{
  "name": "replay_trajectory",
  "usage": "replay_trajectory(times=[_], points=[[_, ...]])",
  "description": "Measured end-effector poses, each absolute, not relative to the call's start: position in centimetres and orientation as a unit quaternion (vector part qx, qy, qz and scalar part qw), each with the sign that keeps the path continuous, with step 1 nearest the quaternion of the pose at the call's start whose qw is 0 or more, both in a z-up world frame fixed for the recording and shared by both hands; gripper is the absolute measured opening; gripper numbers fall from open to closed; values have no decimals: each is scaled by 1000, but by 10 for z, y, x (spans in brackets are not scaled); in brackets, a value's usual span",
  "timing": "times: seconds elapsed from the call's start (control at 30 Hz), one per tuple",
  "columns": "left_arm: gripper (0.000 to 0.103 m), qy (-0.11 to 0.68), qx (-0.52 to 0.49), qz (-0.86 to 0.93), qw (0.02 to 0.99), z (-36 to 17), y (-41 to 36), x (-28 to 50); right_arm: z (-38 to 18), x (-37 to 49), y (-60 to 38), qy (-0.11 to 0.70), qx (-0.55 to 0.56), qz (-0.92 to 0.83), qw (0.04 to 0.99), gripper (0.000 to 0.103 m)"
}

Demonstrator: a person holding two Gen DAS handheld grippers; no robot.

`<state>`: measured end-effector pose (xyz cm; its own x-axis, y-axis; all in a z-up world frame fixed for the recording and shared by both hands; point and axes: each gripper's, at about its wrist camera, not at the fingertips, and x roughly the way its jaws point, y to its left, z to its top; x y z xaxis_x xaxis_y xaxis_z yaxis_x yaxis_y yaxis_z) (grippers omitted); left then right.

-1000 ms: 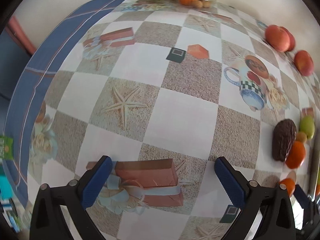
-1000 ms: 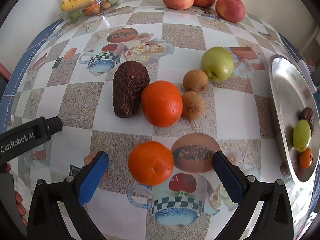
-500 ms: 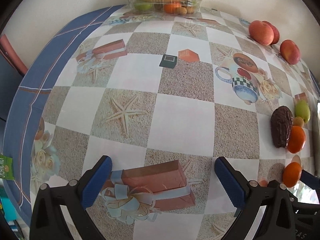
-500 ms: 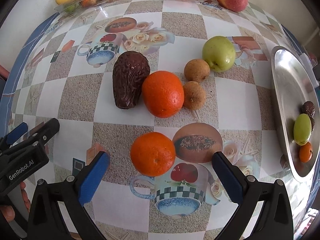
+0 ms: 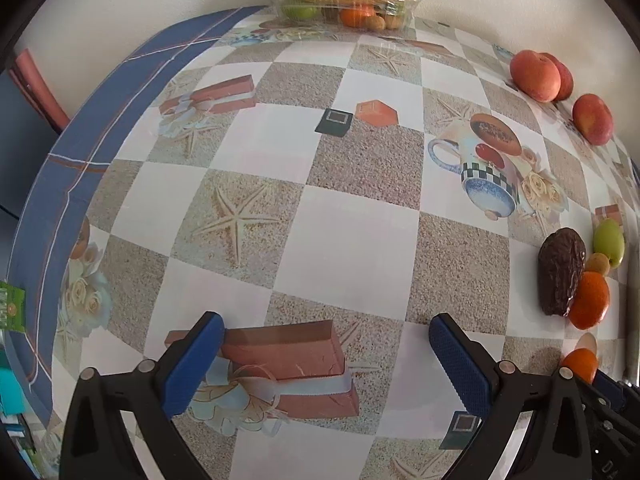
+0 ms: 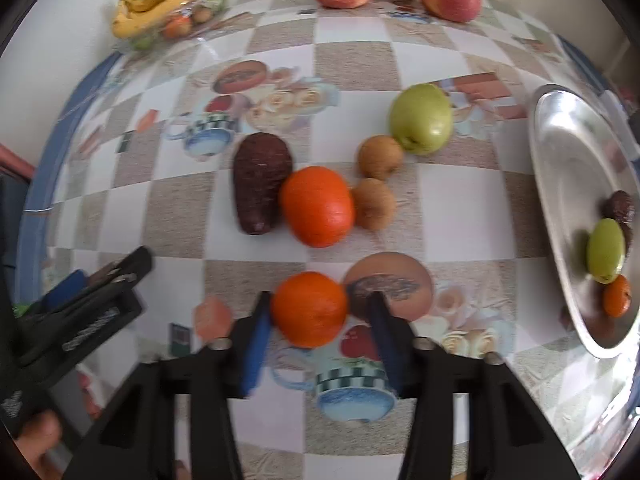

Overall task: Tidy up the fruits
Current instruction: 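Grasp an orange with the right tool while the left tool grasps a date, then carry both fruits into the steel bowl and open both tools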

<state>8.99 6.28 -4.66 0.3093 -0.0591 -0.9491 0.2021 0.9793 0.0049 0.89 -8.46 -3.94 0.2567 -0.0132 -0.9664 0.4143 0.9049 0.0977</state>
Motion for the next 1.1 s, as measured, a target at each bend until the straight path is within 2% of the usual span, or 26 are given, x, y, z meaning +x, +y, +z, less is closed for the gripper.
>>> replay_trajectory(times=[0.2,0.33,0.47,0.6,0.8,0.9,0.97,1.03,1.1], points=[[103,604,62,-83,790,-44,57,97,-38,9,-93,598,177,-139,769,38],[102,604,27,-103,790,-31,42,97,-30,2,-114,585,193,-169,769,38],[93,587,-10,-145,796,-10,14,95,-16,-4,-134,565,206,-189,776,38],[90,573,-22,-196,796,1,-24,90,-4,-11,-146,547,227,-192,782,38],[74,589,-27,-192,784,-15,-44,99,12,-22,-150,529,223,-192,796,38],[61,596,-75,-202,773,-25,-45,102,12,-19,-153,525,223,-193,798,38],[46,596,-85,-201,773,-27,-48,102,13,-19,-155,524,226,-191,799,38],[41,600,-78,-195,772,-30,-52,102,14,-19,-157,522,228,-190,800,38],[41,600,-79,-197,771,-32,-54,102,14,-19,-158,520,228,-190,801,37]])
